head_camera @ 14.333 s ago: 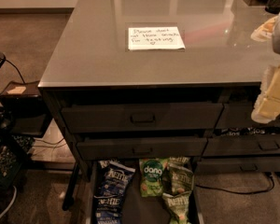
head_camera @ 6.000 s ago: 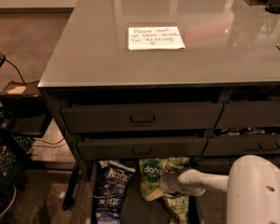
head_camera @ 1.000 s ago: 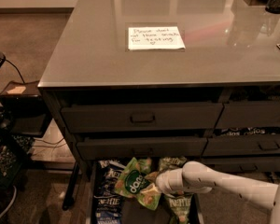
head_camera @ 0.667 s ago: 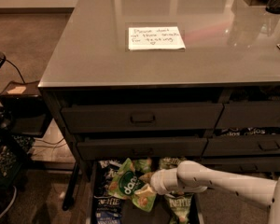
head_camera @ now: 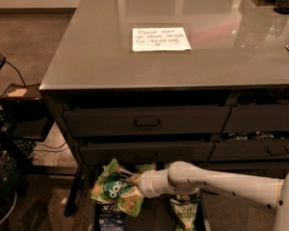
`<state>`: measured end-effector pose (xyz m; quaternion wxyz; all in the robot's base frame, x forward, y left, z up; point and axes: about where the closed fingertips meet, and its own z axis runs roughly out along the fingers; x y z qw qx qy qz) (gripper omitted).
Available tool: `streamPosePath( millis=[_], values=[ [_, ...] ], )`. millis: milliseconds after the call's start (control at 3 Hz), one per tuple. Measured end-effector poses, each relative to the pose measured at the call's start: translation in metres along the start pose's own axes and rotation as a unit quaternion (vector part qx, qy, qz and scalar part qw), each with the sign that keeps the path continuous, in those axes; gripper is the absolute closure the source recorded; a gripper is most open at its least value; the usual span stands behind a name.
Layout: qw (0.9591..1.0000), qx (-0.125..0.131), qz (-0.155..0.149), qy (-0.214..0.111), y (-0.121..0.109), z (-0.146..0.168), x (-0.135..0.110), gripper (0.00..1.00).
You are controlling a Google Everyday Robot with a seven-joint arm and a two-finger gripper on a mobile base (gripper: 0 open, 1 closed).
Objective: Pick green rice chip bag from bottom drawer and place on counter
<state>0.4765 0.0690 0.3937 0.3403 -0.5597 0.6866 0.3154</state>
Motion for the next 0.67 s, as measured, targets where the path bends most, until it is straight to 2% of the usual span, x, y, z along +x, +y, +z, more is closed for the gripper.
streamPosePath(
  millis=[333,667],
  values=[
    [0.9987,-0.021,-0.02,-0.042,0.005,0.015,-0.048,1.0],
    [0.9955,-0.049,-0.046,-0.066,0.017,0.03,-0.1,1.0]
  ],
)
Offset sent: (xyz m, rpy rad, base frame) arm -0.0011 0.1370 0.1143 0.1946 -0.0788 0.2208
